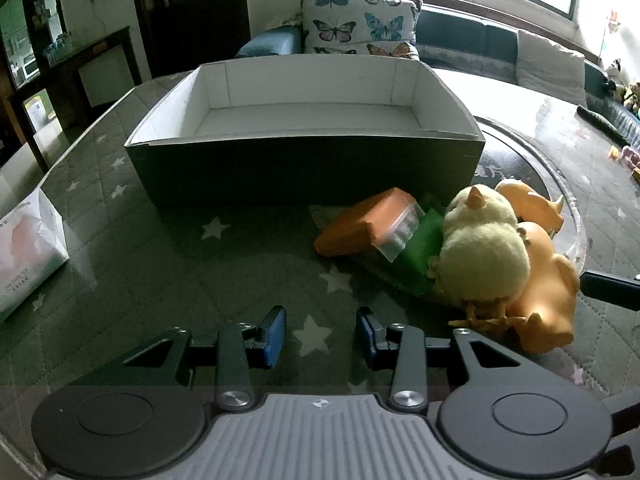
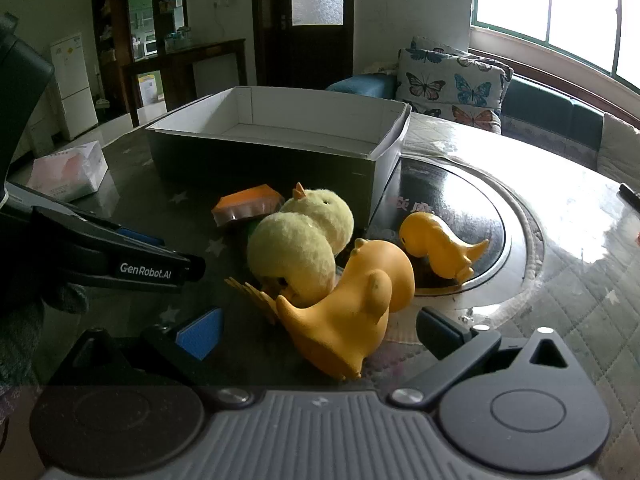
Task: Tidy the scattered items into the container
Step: 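Move the left tool toward the yellow plush chick beside the box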
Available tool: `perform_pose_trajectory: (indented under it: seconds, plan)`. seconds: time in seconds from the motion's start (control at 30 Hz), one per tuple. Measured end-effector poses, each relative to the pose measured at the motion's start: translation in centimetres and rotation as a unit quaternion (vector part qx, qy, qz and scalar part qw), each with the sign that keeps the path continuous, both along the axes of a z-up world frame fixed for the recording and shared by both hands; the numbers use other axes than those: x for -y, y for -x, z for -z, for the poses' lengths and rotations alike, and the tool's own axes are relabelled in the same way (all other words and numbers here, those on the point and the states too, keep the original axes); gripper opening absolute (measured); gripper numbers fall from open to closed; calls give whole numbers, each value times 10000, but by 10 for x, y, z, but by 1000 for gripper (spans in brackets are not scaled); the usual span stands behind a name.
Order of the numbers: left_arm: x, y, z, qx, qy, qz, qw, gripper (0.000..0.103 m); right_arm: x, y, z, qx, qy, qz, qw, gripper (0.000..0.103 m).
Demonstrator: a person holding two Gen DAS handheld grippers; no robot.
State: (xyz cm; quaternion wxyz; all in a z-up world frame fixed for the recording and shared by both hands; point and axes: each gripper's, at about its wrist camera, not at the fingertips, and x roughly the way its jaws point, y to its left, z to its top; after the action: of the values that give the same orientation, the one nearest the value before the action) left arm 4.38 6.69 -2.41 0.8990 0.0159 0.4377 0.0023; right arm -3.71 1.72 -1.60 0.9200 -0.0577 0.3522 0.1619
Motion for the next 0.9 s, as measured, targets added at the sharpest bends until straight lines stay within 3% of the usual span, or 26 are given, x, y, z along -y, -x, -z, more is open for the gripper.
perform_pose_trajectory:
  seconds: [0.9]
  plan:
    - [7,-8,0,-42,96,149,9998,41,22,-30,-8,-71,157,333,9993,103]
